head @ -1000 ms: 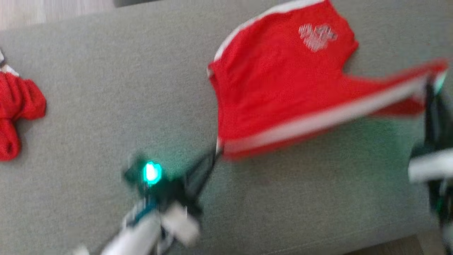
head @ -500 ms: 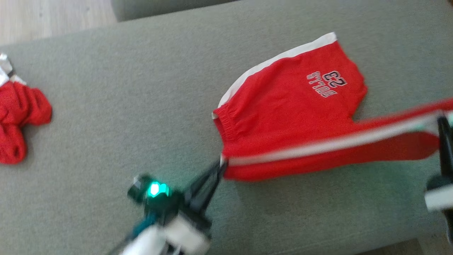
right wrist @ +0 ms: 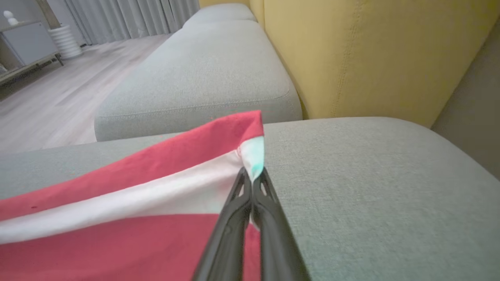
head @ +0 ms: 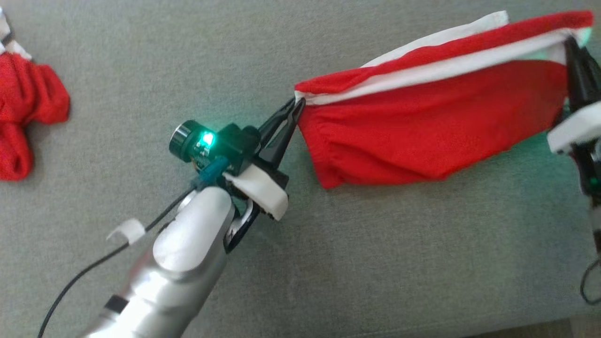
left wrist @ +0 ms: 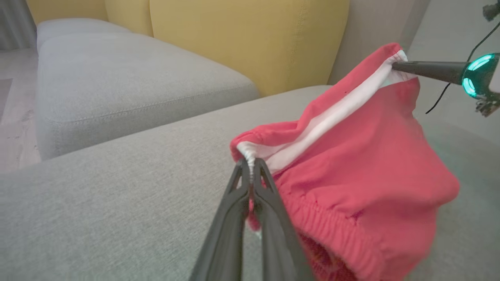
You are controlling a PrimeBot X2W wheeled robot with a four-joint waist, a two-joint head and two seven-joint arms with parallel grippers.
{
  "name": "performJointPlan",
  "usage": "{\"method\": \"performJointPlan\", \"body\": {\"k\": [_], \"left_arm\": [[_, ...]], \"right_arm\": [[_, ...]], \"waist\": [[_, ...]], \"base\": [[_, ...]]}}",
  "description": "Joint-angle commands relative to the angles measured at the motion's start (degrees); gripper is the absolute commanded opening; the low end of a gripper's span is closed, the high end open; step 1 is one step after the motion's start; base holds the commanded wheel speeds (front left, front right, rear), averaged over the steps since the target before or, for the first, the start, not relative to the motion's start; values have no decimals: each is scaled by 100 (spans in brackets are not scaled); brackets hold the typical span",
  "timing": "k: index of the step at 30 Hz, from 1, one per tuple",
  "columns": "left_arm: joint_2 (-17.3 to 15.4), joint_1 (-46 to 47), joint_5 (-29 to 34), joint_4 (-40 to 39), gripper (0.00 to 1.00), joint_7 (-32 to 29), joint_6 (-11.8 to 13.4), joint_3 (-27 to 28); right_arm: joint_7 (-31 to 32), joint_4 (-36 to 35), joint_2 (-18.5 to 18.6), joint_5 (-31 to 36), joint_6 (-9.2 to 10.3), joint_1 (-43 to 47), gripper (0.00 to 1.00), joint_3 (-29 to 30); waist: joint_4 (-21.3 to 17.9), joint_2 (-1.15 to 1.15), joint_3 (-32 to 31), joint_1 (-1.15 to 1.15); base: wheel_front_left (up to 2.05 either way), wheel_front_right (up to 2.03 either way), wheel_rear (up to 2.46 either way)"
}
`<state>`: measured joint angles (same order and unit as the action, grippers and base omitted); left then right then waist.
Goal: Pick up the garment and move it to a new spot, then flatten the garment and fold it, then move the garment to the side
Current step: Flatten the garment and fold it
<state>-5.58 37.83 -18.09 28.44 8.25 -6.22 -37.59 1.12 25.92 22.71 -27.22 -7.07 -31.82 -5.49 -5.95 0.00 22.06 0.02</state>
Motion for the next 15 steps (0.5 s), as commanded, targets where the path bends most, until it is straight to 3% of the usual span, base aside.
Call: {"method": "performJointPlan", "body": {"k": [1, 5, 6, 7, 8, 10, 11, 12, 15], "left_arm": [[10, 251, 20, -19, 0, -36, 49, 149], [91, 438, -66, 237, 0, 52, 4, 67], [108, 482, -76, 293, 0, 88, -6, 35], [123, 525, -69, 339, 0, 143, -15, -7], [134, 563, -39, 392, 0, 199, -2, -41], [157, 599, 14, 468, 43, 333, 83, -72], [157, 599, 14, 468, 43, 333, 83, -72], [169, 589, 29, 490, 100, 403, 144, -74], [196, 443, 82, 460, 100, 571, 255, -133]], "right_arm": [[-94, 136, 173, 30, -42, -255, 0, -195], [-208, 904, 138, -49, -42, -772, 0, -610], [-240, 1044, 114, -135, -42, -871, 20, -734], [-302, 1169, 103, -228, -42, -958, 85, -832], [-392, 1282, 111, -306, -42, -1028, 100, -909], [-582, 1416, 148, -449, -42, -1099, 100, -1104], [-582, 1416, 148, -449, -42, -1099, 100, -1104], [-646, 1459, 171, -559, -42, -1095, 100, -1197], [-784, 1490, 321, -920, -42, -929, 100, -1453]], "waist": [[62, 0, 102, -2], [110, 0, 201, -2], [124, 0, 221, -2], [135, 0, 232, -2], [155, 0, 233, -2], [190, 0, 212, -2], [190, 0, 212, -2], [202, 0, 186, -2], [262, 0, 37, -2]], "base": [[0, 0, 0], [0, 0, 0], [0, 0, 0], [0, 0, 0], [0, 0, 0], [0, 0, 0], [0, 0, 0], [0, 0, 0], [0, 0, 0]]}}
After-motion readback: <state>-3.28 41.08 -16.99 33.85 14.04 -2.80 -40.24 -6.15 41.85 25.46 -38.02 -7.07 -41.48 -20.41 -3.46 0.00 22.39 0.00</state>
